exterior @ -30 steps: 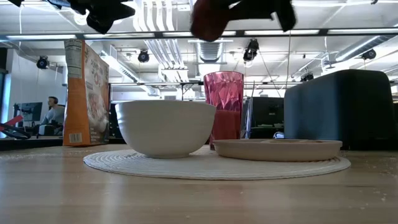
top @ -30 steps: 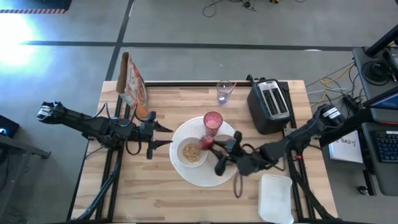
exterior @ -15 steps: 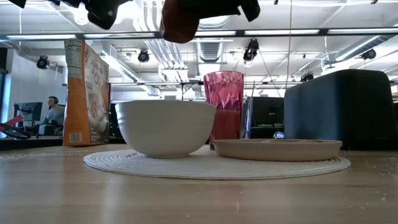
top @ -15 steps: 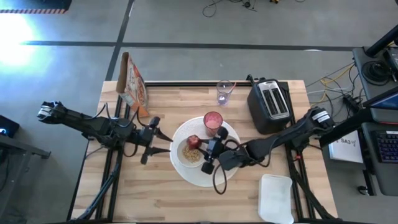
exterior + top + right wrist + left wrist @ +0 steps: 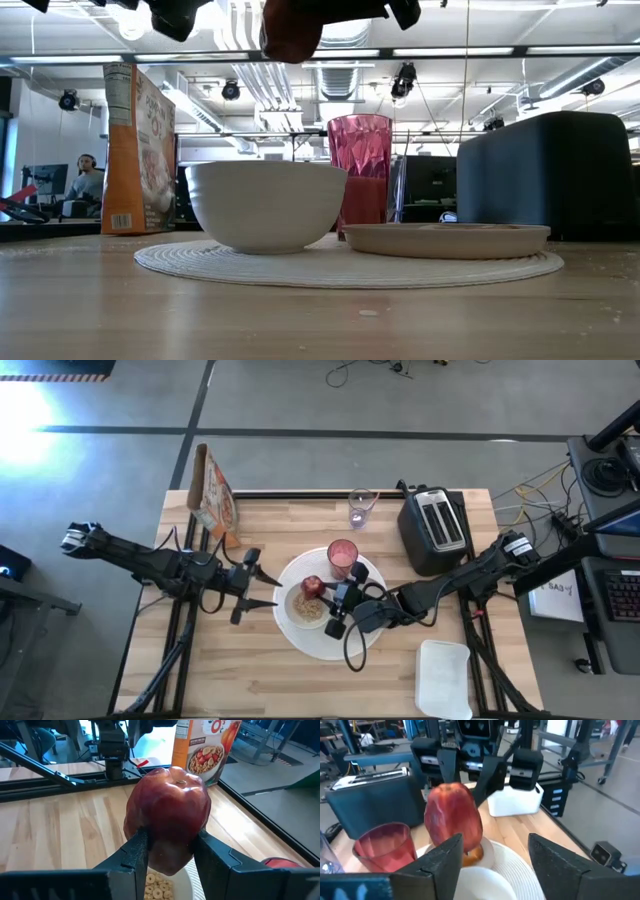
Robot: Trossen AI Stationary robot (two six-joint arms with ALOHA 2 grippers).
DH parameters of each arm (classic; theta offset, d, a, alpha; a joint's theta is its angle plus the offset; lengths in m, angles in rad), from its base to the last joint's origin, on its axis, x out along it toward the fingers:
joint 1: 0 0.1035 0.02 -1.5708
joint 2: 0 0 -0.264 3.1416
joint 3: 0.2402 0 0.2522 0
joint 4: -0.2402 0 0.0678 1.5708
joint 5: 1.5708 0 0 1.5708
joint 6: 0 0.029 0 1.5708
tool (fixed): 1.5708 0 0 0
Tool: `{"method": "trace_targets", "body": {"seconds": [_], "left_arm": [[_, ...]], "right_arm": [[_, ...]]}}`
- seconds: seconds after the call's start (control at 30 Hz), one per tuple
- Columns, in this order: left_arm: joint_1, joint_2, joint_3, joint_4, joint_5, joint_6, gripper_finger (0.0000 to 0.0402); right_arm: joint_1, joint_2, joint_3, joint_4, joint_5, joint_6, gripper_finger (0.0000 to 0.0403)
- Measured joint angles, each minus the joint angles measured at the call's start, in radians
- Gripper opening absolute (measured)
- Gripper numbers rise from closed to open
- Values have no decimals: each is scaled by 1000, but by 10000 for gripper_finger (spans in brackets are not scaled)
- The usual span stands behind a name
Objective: Arrange a breakfast setting
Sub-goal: Put the apple on the white placemat to the top left of the red cup
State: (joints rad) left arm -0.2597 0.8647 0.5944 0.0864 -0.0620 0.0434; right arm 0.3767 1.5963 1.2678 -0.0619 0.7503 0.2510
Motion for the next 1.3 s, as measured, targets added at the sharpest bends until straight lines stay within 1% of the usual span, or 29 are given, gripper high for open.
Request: {"method": "trace_targets", "body": {"seconds": [0.1, 0.2, 0.3, 0.37, 0.53, 0.63, 0.83, 0.93, 0.97, 1.1, 1.3], "left_arm": [[3, 15, 1, 19, -14, 20, 229], [5, 11, 1, 48, -61, 70, 249], [5, 11, 1, 70, -118, 151, 262], [5, 14, 1, 78, -131, 160, 268], [5, 29, 1, 89, -130, 153, 272], [5, 42, 1, 112, -130, 133, 272], [5, 94, 1, 181, -130, 129, 272], [5, 121, 1, 217, -130, 128, 272], [5, 127, 1, 228, -126, 128, 272], [5, 163, 1, 291, -58, 128, 272], [3, 208, 1, 356, -50, 131, 273]], "right_arm": [[0, 0, 0, -3, -1, -1, 119], [-1, -1, 0, -6, -5, -11, 121], [-2, -1, 0, -1, -28, -27, 121], [-3, -1, 0, 0, -28, -42, 119], [-5, -1, 19, -1, -30, -113, 121], [-5, -2, 44, 3, -51, -151, 122], [-5, 6, 84, 19, -96, -229, 120], [-5, 8, 92, 18, -97, -253, 122], [-5, 8, 95, 18, -98, -264, 122], [-7, 8, 95, 22, -103, -301, 119], [-25, 9, 95, 39, -214, -324, 120]]}}
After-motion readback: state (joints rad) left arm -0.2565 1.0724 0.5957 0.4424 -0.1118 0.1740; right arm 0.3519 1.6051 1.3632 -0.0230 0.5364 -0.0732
